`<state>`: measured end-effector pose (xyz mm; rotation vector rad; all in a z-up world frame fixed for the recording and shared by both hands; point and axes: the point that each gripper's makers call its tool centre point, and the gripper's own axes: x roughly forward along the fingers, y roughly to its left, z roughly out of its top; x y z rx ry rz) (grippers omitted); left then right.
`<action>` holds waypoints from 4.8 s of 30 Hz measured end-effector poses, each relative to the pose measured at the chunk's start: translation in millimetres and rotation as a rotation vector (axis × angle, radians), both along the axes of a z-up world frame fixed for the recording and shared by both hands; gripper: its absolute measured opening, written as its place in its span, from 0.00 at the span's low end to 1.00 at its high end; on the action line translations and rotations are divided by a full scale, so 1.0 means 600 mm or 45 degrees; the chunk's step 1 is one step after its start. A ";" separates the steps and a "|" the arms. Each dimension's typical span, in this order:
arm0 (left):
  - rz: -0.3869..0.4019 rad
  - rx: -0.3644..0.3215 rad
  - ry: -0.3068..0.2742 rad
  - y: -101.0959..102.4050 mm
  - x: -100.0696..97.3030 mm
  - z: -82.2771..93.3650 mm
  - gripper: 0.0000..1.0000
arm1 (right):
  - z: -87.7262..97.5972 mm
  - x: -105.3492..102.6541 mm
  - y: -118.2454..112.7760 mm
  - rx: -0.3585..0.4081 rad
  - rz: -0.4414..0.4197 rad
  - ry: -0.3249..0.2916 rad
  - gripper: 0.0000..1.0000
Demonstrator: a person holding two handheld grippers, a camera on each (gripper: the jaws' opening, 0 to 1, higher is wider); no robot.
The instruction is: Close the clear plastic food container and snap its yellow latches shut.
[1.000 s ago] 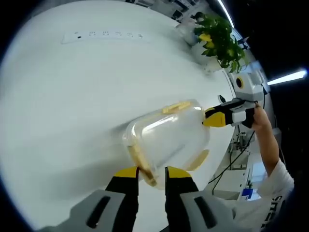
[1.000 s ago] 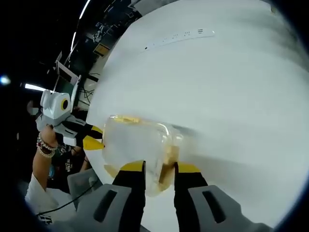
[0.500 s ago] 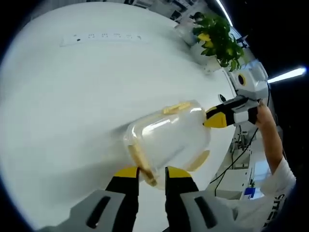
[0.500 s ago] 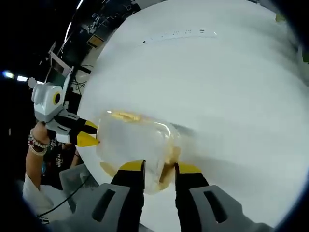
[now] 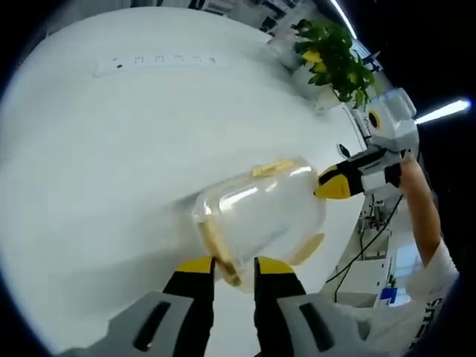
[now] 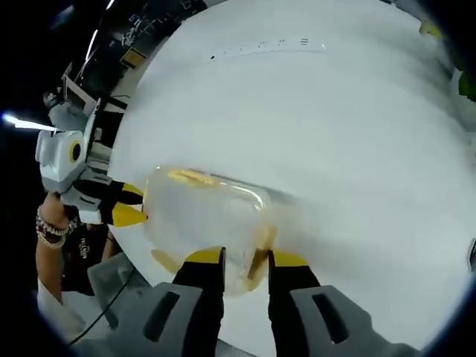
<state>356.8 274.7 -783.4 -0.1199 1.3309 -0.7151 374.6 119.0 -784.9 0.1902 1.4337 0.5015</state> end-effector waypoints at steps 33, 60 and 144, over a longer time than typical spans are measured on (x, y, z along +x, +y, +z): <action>-0.005 -0.001 -0.027 -0.003 0.002 -0.001 0.12 | -0.004 -0.009 0.007 0.153 -0.068 -0.076 0.10; -0.141 -0.111 -0.677 -0.026 0.042 0.092 0.11 | 0.086 0.015 0.059 0.135 0.471 -0.566 0.09; -0.400 -0.264 -0.694 -0.156 -0.055 0.032 0.00 | 0.020 0.092 0.125 0.126 0.466 -0.678 0.00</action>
